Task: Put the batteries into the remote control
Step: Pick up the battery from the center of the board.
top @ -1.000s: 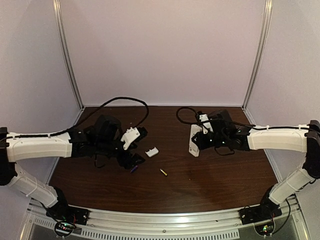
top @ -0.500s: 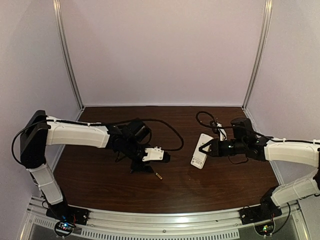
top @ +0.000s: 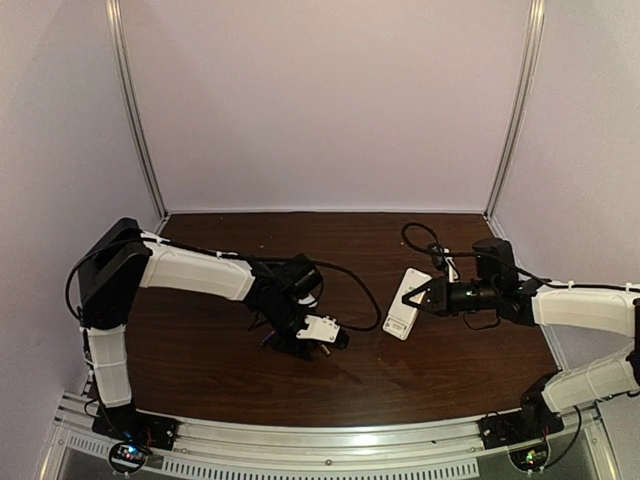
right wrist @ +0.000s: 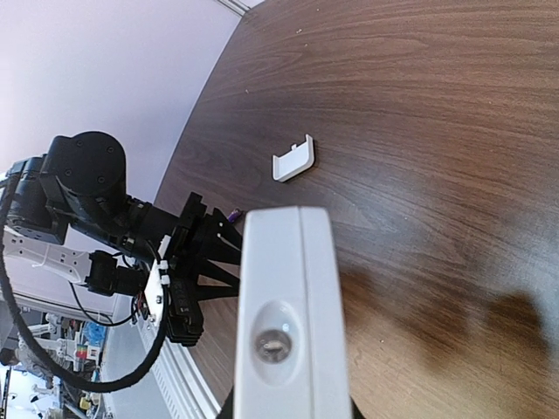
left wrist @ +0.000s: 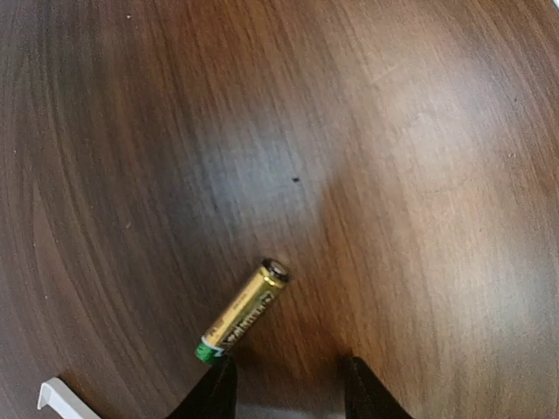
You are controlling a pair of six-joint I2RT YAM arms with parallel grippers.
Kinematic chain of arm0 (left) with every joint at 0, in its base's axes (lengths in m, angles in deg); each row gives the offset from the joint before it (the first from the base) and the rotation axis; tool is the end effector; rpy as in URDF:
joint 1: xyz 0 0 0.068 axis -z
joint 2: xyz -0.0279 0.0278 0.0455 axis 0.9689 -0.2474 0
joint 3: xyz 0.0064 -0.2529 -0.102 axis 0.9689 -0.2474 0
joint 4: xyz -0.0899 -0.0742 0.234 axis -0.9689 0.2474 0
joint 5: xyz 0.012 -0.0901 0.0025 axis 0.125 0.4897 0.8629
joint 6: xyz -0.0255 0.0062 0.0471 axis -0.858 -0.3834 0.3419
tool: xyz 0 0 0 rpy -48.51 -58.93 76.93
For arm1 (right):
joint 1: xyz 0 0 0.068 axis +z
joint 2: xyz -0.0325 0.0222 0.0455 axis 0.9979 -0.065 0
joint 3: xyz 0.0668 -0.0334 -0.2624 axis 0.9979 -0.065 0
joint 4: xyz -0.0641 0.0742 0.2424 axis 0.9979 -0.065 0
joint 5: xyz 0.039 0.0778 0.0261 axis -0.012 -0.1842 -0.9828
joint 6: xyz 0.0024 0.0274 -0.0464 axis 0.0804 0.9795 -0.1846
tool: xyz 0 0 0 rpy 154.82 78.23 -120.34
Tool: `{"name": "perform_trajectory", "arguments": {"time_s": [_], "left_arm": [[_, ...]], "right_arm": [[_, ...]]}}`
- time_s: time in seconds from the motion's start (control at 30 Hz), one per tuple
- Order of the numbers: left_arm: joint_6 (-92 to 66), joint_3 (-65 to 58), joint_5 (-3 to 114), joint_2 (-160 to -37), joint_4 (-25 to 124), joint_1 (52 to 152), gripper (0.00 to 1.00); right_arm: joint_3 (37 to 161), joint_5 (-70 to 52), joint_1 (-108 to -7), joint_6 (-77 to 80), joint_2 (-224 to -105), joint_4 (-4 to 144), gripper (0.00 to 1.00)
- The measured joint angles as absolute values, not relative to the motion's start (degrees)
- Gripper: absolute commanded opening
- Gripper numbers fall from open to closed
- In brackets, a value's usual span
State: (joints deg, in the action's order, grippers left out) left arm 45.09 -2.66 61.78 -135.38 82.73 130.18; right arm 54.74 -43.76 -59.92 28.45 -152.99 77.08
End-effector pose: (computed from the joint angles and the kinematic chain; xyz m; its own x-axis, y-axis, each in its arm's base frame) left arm 0.2153 -0.3171 0.1433 0.2200 0.8927 -0.3933 0.9753 -0.2095 0.0701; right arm 0.2058 0.1289 0.2037 -0.8607 0.0278 -0.5084 -0.4395 0.4634 0.7695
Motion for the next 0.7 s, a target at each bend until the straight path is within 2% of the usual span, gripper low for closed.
{"name": "perform_trajectory", "arguments": {"time_s": [0.2, 0.37, 0.43, 0.6, 0.7], "left_arm": [[46.09, 0.18, 61.85, -137.63, 82.91, 130.27, 0.51], [46.53, 1.36, 61.5, -138.26, 82.76, 130.44, 0.68], [46.64, 1.82, 61.15, -138.48, 82.69, 130.46, 0.71], [46.97, 3.65, 60.27, -139.64, 82.19, 130.48, 0.72], [47.56, 5.88, 61.04, -141.28, 81.97, 130.48, 0.69]], "right_arm": [[54.2, -45.15, -60.6, 29.0, -152.82, 78.04, 0.0], [54.0, -45.81, -61.04, 29.06, -152.69, 78.19, 0.0], [53.96, -45.92, -61.19, 29.02, -152.69, 78.19, 0.0], [53.89, -45.94, -61.89, 28.82, -152.69, 78.06, 0.0], [53.48, -45.94, -62.52, 28.56, -152.69, 78.08, 0.0]]}}
